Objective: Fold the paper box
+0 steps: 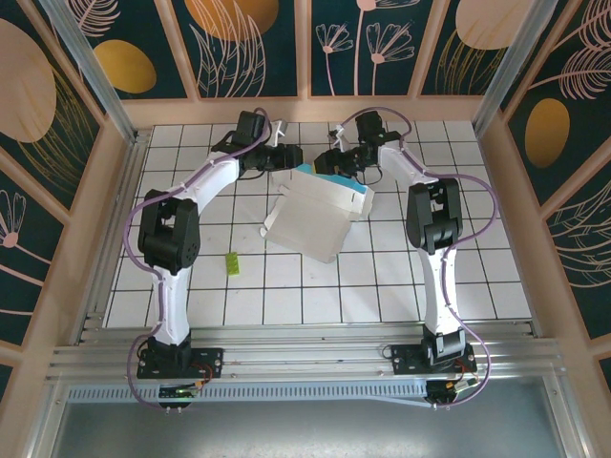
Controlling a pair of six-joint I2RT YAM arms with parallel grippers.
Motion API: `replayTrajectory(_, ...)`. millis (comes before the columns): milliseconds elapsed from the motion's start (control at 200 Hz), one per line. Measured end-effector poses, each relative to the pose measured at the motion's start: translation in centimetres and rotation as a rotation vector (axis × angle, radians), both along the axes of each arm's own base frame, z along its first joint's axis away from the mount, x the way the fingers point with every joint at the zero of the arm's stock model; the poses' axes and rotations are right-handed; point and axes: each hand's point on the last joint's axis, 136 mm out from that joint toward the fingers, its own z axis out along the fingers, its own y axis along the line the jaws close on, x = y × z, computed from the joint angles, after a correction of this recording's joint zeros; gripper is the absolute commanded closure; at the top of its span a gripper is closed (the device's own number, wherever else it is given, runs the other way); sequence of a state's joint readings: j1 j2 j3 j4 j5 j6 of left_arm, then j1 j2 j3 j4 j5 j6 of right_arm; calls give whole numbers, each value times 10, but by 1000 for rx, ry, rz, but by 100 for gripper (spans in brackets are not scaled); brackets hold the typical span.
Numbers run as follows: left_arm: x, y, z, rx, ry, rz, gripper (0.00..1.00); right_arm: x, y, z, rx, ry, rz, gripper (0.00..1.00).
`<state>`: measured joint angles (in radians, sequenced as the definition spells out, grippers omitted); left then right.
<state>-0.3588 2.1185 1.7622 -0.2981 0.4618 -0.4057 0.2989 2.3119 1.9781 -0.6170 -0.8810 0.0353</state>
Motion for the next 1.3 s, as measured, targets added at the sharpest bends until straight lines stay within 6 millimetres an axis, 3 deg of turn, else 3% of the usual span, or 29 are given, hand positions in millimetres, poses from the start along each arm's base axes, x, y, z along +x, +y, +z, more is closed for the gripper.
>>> replayTrajectory(275,2,25,-16,99,-6,61,50,0,0,0,0,-2,1,42)
replayTrajectory(661,-6,8,-18,9,45,-11,54,0,0,0,0,-1,1,43)
replayTrajectory(851,-11,-3,-14,-80,76,-46,64,0,0,0,1,-2,2,43)
replayTrajectory(916,-12,-4,-14,-93,81,-48,63,0,0,0,1,-1,2,43)
replayTrajectory(1121,-8,-1,-16,-73,59,-31,46,0,0,1,1,-4,2,43)
replayTrajectory(1301,-21,25,-28,46,22,47,50,0,0,2,0,-5,1,43)
